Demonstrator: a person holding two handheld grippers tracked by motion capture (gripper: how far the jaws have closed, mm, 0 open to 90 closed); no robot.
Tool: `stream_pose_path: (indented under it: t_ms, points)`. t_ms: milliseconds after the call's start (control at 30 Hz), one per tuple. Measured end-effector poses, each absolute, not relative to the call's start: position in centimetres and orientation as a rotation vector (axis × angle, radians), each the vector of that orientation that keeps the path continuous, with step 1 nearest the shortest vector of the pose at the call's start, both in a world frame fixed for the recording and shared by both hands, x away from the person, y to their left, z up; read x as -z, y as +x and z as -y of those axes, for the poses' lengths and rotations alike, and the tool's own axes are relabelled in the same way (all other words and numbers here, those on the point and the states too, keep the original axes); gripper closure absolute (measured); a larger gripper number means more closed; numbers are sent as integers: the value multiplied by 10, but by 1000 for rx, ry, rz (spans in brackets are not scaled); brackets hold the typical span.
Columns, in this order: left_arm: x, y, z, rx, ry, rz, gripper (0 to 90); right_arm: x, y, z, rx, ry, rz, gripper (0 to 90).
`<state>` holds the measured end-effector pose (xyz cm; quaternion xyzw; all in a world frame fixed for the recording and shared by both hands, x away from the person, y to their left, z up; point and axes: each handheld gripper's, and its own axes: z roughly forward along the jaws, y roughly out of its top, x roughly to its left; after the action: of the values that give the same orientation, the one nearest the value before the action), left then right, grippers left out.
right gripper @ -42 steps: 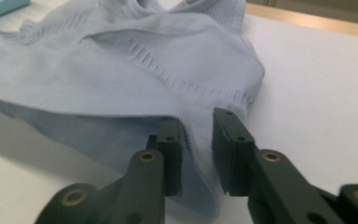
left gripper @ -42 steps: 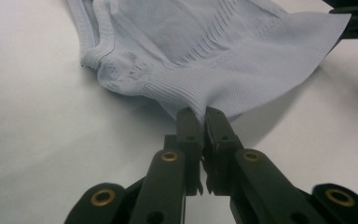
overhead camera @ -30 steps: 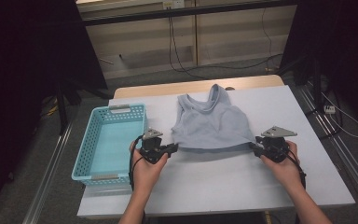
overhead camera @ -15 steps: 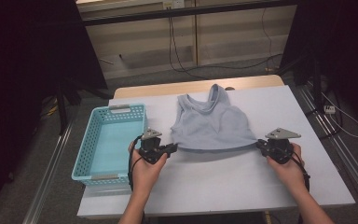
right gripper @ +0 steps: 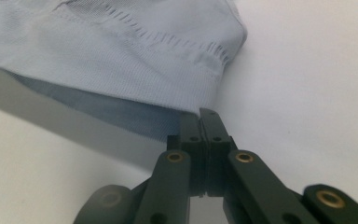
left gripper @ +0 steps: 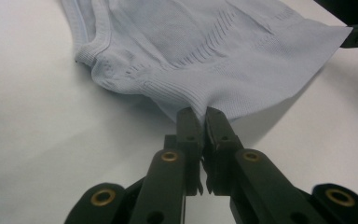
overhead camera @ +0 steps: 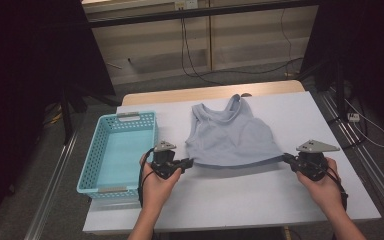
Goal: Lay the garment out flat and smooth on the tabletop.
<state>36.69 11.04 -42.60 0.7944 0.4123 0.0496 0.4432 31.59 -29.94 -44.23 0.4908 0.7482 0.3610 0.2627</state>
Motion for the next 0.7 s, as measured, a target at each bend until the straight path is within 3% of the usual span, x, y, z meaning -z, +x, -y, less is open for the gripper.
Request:
stream_pose_path:
  t_ms: [467,700]
  points:
    - [432,361,-107,-113,1997,-1039,860,451,308,302,-991,1344,-2086,887]
    - [434,361,-107,-109,2012,-1042,859,452,308,299,-1011,1340,-2099,781]
